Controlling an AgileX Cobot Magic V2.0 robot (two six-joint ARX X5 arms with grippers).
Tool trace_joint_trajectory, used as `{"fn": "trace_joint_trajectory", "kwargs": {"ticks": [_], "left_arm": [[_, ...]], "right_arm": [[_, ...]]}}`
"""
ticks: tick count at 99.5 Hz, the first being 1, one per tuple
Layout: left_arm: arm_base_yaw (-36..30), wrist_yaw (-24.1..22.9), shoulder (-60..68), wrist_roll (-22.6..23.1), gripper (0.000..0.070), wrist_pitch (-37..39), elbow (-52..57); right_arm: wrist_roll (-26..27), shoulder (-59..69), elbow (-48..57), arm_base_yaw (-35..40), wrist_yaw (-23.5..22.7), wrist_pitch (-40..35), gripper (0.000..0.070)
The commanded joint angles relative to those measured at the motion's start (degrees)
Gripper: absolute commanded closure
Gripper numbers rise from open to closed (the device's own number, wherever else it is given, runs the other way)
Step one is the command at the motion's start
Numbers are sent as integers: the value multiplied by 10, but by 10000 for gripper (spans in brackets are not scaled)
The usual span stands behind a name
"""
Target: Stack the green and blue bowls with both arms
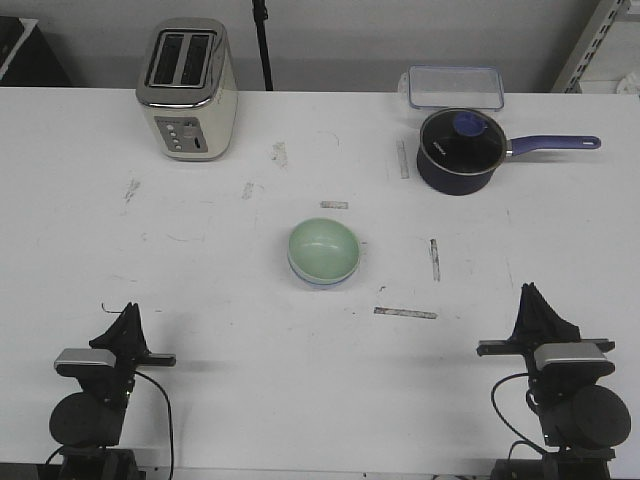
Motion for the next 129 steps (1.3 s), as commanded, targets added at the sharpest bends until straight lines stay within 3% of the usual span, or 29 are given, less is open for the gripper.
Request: {"fn": "trace_joint_trajectory", "kwargs": {"ticks": [1,129], "left_arm": [[0,-2,-3,5,699,7,-7],[-4,2,-3,5,699,15,-26]], "right_arm": [[5,0,-2,0,1,6,685],[5,0,-2,0,1,7,685]]}}
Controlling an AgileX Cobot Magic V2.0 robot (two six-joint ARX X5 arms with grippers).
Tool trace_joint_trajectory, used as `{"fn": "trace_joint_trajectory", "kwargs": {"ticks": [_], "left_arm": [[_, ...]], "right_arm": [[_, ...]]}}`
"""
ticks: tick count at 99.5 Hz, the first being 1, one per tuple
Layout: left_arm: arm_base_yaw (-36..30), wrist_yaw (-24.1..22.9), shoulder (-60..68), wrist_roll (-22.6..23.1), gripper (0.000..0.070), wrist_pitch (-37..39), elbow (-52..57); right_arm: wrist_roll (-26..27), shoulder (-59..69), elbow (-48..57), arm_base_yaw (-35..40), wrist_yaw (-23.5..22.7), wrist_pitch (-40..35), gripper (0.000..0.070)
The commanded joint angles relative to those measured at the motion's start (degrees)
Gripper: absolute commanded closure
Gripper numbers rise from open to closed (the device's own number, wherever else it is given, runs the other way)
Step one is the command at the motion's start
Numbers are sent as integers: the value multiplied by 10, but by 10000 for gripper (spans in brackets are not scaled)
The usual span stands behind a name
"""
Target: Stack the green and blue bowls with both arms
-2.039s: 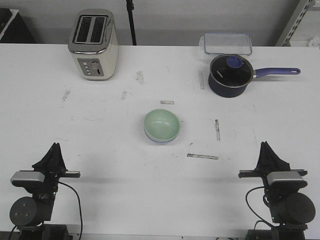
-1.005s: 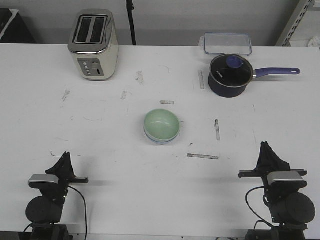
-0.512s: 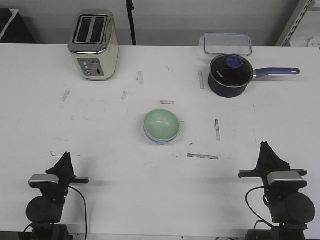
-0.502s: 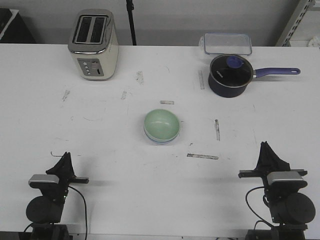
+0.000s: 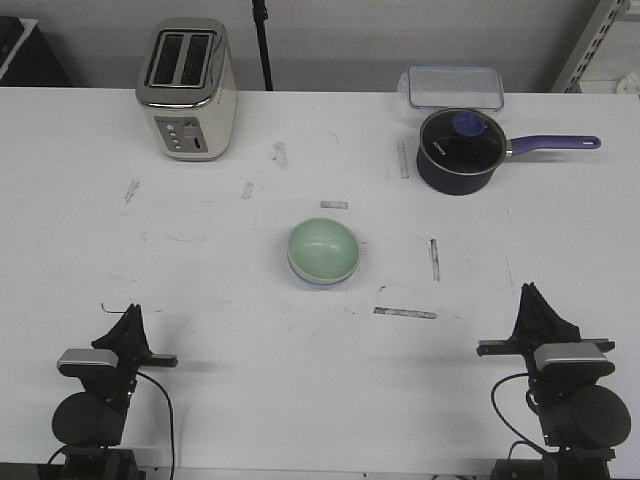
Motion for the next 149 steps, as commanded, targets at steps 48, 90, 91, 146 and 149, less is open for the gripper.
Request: {"fn": "trace_joint_trajectory", "kwargs": {"ticks": [48,90,91,146,149], "left_arm": [[-2,1,-1,4,699,9,-13],[-2,1,-1,5,699,9,-13],[-2,1,-1,4,699,9,-13],[-1,0,-1,5,699,9,-13],[-1,1,-1,5,699,9,-13]], "right_arm": [[1,-3,-3,0,-4,2,685],[4,-83,-117,0,0,41,685],[4,-88,-120,0,1,40,685],[19,-164,-230,-4,11,92,685],[19,-164,-230,-5,11,90,685]]}}
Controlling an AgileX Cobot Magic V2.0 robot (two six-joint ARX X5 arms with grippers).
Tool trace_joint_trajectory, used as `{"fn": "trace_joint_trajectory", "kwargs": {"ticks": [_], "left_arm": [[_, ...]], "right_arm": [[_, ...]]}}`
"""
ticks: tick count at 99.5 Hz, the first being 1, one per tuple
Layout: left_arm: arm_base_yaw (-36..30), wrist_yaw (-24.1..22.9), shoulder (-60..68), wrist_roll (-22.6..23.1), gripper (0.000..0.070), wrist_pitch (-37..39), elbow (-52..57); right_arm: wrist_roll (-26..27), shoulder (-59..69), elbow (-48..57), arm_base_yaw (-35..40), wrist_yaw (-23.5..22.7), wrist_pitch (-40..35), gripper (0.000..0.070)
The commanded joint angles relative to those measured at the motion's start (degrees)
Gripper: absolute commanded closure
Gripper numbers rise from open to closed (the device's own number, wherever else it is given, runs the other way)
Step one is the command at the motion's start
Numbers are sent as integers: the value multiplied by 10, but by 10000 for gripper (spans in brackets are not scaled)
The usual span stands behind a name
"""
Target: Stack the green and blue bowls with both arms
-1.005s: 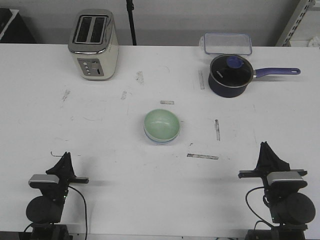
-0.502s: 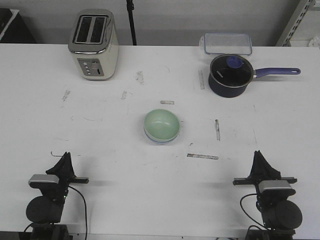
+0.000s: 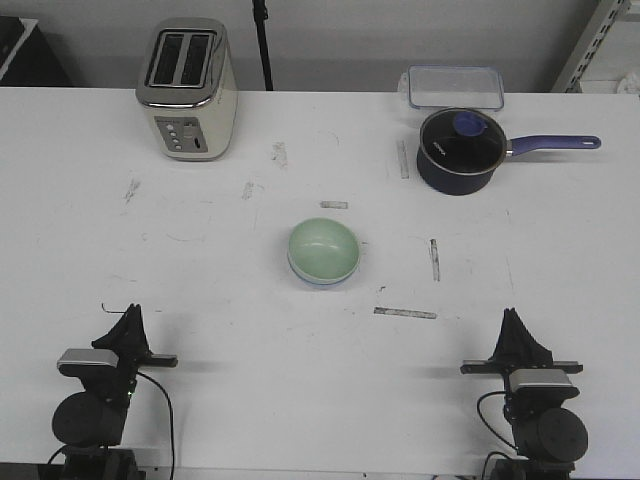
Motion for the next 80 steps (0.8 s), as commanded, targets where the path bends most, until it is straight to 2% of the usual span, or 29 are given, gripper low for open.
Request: {"fn": "trace_joint_trajectory", "kwargs": {"ticks": [1,80], "left_arm": [[-1,0,-1,5,699,9,-13],[-1,0,-1,5,699,9,-13]], "right_arm": [[9,0,-1,-3,1,7,685],[9,0,-1,-9,2,9,685]]}}
